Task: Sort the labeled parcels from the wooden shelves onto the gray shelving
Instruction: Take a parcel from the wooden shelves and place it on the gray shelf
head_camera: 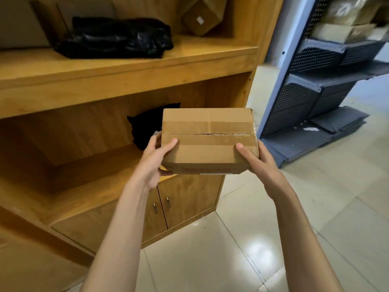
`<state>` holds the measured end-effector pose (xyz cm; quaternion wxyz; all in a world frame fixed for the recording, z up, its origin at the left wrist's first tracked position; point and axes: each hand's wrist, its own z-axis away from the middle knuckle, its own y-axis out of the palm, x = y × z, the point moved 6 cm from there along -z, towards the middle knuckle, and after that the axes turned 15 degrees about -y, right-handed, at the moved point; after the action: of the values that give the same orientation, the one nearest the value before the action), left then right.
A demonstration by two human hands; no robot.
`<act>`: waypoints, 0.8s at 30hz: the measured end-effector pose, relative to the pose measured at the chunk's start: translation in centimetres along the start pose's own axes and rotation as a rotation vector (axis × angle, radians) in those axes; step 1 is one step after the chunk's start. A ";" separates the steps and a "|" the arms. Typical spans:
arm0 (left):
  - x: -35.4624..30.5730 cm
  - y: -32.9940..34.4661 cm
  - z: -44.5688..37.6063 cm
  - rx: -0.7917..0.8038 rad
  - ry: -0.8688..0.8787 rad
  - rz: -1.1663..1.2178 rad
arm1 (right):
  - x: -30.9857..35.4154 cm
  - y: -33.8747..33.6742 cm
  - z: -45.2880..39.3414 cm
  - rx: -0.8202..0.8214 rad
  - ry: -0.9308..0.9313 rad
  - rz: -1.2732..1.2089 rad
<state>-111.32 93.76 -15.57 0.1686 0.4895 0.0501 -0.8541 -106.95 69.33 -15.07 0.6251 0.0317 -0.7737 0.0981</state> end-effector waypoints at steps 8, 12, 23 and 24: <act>-1.1 3.7 2.6 0.016 -0.153 0.119 | 3.1 -4.6 4.3 0.015 -0.168 -0.026; -0.8 4.7 3.3 -0.066 -0.199 0.136 | 2.9 -5.0 5.6 -0.007 -0.188 -0.074; -3.5 5.6 5.4 -0.077 0.288 0.156 | 3.6 -5.8 3.8 -0.097 0.229 -0.370; -3.6 5.6 5.5 -0.062 0.315 0.145 | 3.8 -5.9 3.7 -0.075 0.257 -0.383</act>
<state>-112.25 88.00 -9.23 0.2346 0.6141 0.0668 -0.7506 -110.34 63.13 -11.50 0.7263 0.1421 -0.6709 -0.0479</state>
